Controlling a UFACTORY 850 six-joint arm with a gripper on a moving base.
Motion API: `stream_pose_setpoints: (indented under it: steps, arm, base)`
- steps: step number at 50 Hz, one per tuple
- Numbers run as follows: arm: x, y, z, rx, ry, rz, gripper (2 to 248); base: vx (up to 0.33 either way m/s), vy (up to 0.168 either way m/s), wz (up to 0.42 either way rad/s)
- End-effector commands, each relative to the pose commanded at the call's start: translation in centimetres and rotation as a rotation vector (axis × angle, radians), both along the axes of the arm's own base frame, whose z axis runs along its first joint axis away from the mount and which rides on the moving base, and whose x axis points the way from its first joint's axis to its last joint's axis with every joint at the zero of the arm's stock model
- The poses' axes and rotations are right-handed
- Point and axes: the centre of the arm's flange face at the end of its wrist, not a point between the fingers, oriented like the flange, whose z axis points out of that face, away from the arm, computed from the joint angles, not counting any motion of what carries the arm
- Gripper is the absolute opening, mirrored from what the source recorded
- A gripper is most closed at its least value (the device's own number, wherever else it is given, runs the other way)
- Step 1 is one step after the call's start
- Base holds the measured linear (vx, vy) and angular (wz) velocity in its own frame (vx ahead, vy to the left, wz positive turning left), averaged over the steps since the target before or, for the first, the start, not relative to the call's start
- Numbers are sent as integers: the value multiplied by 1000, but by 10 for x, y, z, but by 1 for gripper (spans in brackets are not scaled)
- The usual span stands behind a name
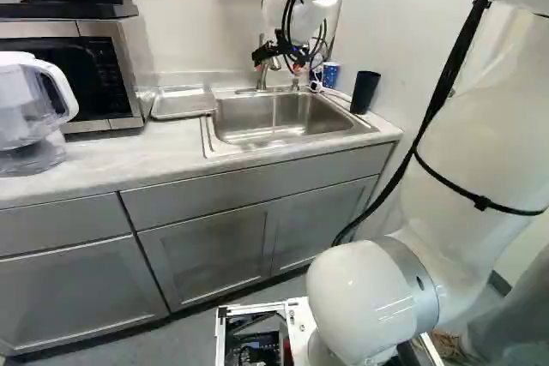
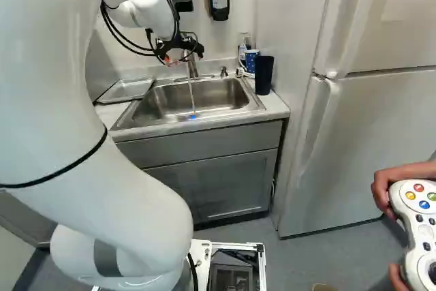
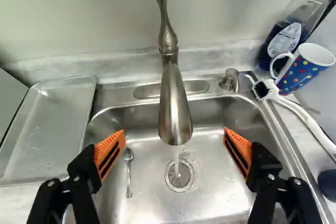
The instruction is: Rinse the cup and place it in the tray
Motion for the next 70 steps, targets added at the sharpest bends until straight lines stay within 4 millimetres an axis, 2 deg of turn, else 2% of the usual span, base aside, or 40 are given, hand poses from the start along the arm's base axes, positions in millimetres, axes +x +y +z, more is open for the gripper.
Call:
stream_pose_setpoints:
  steps: [27,52,70]
  arm:
    - [-29,-14,-11,-15,160,-22,247]
    - [-29,-16,-11,-15,167,-25,247]
    - [-34,-37,-12,-12,166,-70,247]
  base:
    - [0,0,0]
    - [0,0,0]
    - [0,0,0]
